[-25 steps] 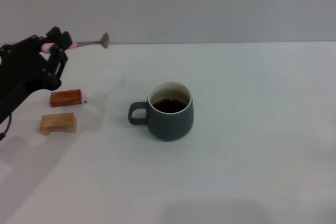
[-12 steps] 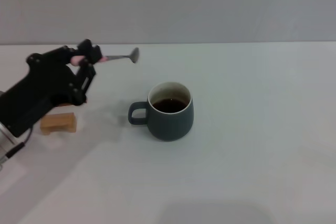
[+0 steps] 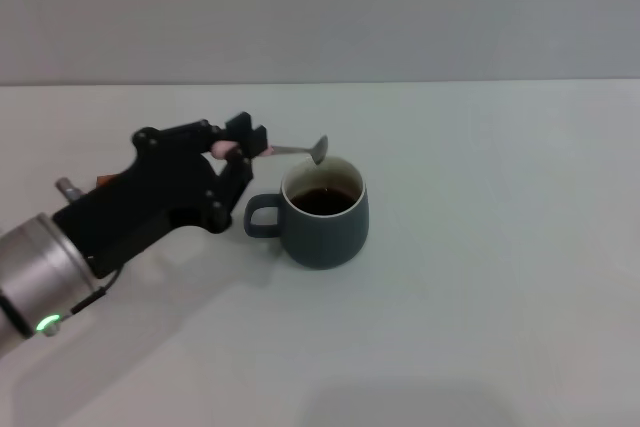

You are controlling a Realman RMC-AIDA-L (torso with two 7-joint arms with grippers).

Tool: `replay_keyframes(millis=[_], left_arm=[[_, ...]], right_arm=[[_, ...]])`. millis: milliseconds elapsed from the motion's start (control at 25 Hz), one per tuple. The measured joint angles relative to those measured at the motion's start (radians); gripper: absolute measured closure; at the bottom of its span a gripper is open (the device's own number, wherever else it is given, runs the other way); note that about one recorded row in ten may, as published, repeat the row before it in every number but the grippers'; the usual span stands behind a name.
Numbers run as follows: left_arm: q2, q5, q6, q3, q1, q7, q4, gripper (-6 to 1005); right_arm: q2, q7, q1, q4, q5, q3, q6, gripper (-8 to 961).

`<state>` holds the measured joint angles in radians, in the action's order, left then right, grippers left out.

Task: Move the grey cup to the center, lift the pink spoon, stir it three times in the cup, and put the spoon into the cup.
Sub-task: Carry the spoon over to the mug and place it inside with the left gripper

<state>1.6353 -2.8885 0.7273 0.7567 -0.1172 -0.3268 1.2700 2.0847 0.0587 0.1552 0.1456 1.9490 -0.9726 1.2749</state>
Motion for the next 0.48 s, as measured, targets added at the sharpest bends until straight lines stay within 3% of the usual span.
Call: replay_keyframes(millis=[80,160,480], left_arm=[[0.0,0.0,0.0,0.0,0.0,0.0,0.0,825],[0.018,0.0,-0.076,-0.006,-0.034,0.007,-0.008,824],[0.024,0.0,-0.08,0.0,-0.048,0.0,-0.025,818]], right_arm=[[0.0,0.0,0.0,0.0,0.0,0.001,0.0,953],[0.0,0.0,0.001,0.001,-0.001,0.006,0.0,953],[0.0,0.001,0.003,0.0,-0.001,0.009,0.0,954]])
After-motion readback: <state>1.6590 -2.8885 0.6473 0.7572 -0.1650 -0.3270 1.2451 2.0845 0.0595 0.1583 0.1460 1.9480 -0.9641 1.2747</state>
